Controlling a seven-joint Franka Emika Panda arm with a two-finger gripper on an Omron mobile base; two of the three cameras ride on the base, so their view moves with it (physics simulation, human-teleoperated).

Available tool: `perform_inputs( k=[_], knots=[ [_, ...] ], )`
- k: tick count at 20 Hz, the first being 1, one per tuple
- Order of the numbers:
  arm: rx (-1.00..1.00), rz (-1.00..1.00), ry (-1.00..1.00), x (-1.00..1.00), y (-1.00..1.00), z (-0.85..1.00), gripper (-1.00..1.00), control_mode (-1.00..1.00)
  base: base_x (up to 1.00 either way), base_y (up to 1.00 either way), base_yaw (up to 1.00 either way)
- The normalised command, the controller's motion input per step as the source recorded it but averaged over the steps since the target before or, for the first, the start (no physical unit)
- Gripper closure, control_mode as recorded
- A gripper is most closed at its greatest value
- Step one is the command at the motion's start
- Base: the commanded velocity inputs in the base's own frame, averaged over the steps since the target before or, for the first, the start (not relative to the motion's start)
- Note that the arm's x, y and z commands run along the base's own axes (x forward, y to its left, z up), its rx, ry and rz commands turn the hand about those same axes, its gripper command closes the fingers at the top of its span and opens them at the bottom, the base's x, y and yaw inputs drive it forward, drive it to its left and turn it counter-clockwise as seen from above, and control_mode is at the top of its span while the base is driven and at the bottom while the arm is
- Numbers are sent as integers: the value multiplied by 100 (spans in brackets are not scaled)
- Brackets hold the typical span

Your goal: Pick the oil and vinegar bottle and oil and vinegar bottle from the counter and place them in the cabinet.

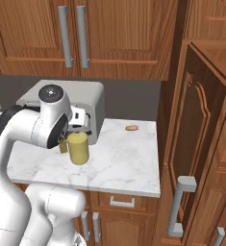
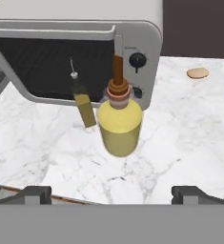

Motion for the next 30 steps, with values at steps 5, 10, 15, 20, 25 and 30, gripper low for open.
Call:
perform_inputs(
  k=[5,10,15,20,25,30],
  knots=[
    [3,0,1,-2,26,-12,-100,-100,0,0,0],
    [2,0,2,0,35,-17,-100,-100,0,0,0],
    [0,0,0,1,2,0,-100,-100,0,0,0],
    [0,-1,0,23,0,0,-100,-100,0,0,0],
    [0,-5,0,35,0,0,-100,-100,0,0,0],
    [-2,-7,1,30,0,-4,-100,-100,0,0,0]
  ],
)
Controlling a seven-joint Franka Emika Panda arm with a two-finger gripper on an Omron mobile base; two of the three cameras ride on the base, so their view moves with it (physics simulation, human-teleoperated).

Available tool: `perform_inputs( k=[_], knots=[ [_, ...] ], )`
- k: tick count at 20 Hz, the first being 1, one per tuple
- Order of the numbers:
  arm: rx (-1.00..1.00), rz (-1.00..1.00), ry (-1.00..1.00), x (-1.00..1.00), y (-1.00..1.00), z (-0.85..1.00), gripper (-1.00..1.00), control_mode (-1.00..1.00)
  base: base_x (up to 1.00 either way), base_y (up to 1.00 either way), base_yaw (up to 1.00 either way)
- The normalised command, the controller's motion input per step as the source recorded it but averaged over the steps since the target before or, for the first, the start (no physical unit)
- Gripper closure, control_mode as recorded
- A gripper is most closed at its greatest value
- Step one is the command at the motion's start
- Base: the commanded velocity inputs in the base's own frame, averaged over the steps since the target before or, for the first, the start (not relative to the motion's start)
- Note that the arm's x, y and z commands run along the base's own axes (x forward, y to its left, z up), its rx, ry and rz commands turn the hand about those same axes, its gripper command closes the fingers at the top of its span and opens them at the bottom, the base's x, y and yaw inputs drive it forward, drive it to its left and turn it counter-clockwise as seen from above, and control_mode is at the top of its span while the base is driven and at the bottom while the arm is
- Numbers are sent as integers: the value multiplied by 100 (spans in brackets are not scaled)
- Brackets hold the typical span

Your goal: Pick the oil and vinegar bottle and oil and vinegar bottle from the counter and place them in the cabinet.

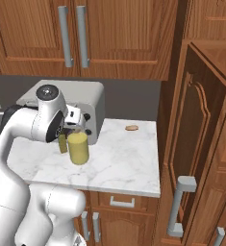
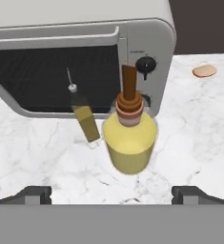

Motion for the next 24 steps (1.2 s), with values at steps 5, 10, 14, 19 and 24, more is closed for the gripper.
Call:
perform_inputs(
  k=[5,10,14,19,24],
  knots=[
    [-2,-5,1,19,0,-7,-100,-100,0,0,0],
    [-5,-1,3,7,0,-20,-100,-100,0,0,0],
    [-4,0,2,8,0,-23,-100,-100,0,0,0],
    [-1,0,0,15,0,-10,-100,-100,0,0,0],
    [0,0,0,17,0,-9,-100,-100,0,0,0]
  ],
)
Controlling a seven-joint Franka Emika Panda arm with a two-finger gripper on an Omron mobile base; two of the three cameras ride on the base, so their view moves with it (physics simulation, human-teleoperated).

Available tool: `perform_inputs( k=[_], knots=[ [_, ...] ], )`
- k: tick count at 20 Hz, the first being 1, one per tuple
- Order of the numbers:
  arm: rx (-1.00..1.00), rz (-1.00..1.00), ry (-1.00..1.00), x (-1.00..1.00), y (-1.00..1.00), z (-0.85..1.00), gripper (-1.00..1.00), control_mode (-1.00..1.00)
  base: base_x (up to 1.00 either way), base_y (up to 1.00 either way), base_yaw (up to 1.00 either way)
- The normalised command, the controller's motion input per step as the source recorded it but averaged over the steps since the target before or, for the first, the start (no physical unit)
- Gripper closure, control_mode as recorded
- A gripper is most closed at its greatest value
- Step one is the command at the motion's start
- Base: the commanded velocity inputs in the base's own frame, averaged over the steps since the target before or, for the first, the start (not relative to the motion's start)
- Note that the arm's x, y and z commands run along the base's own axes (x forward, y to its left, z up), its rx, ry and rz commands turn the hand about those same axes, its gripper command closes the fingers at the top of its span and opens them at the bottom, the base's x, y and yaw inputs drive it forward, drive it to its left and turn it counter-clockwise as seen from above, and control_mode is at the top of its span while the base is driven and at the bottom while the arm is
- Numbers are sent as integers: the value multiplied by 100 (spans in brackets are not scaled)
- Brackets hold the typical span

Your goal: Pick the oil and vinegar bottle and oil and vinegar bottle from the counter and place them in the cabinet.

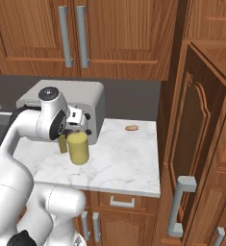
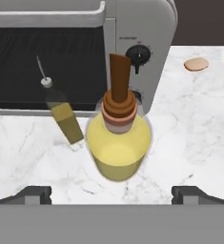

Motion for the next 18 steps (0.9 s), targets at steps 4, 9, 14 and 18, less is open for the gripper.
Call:
perform_inputs(
  k=[4,9,14,18],
  knots=[
    [0,0,0,23,0,-10,-100,-100,0,0,0],
    [0,0,0,24,0,-12,-100,-100,0,0,0],
    [0,0,0,22,0,-18,-100,-100,0,0,0],
    [0,0,0,27,0,-16,-100,-100,0,0,0]
  ],
)
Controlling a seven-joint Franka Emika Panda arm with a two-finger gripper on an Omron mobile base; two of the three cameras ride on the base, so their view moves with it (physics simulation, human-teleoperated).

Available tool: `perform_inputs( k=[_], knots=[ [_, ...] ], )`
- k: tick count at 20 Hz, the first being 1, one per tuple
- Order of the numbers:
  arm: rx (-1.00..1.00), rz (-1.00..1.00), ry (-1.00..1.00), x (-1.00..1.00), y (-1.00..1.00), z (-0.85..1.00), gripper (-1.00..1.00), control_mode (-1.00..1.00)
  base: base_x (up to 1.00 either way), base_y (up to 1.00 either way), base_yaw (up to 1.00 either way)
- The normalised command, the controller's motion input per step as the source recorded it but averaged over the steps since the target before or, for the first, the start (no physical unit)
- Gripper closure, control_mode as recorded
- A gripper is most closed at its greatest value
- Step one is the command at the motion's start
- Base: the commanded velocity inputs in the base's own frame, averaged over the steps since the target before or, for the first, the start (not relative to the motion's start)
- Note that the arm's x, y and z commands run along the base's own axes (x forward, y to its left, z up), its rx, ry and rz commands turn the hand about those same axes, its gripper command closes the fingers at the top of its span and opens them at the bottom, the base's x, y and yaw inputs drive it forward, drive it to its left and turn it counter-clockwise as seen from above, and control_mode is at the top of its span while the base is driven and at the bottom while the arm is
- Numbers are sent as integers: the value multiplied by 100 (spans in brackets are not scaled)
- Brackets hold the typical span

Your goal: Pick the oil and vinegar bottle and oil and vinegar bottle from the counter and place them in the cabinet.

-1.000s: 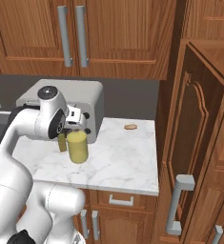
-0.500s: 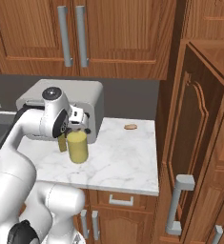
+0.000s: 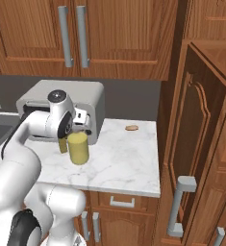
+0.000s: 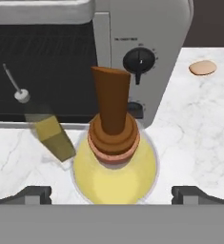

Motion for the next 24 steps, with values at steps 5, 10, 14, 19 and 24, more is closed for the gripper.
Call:
perform_inputs(
  k=[5,10,14,19,24],
  knots=[
    [0,0,0,30,0,-10,-100,-100,0,0,0],
    [0,0,0,25,0,-15,-100,-100,0,0,0],
    [0,0,0,25,0,-17,-100,-100,0,0,0],
    [0,0,0,24,0,-17,-100,-100,0,0,0],
    [0,0,0,18,2,-20,100,-100,0,0,0]
  ],
)
